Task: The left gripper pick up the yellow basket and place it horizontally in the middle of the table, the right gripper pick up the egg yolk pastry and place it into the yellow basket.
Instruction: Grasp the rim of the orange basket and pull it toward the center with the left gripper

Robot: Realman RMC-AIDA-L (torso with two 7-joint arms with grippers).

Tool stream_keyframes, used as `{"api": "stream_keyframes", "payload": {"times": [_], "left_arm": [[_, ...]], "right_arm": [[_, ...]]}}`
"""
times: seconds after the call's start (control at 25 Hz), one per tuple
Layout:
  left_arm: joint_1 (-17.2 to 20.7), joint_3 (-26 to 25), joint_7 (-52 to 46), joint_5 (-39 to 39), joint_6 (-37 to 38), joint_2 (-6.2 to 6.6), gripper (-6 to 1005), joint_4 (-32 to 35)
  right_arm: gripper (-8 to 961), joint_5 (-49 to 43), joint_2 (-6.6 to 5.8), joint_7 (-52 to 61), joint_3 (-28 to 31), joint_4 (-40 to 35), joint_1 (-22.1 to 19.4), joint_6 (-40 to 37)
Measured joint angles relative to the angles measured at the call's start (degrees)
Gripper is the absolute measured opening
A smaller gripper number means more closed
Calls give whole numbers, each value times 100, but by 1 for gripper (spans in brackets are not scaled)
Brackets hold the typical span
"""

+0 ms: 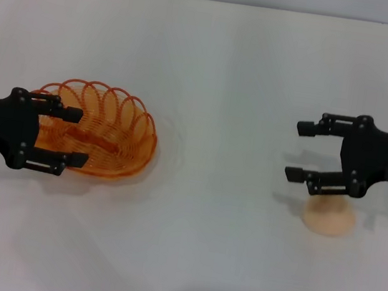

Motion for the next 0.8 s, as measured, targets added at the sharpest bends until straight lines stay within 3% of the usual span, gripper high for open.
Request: {"api": "stream_keyframes", "payload": {"times": [0.2,0.8], "left_arm": [[-49,0,-1,0,1,9,778,0],[-71,-6,-1,-14,-30,10,779,0]], "right_arm": [[780,11,43,-125,238,-26,-23,47],[779,-33,48,-136,215,35,32,72]]}}
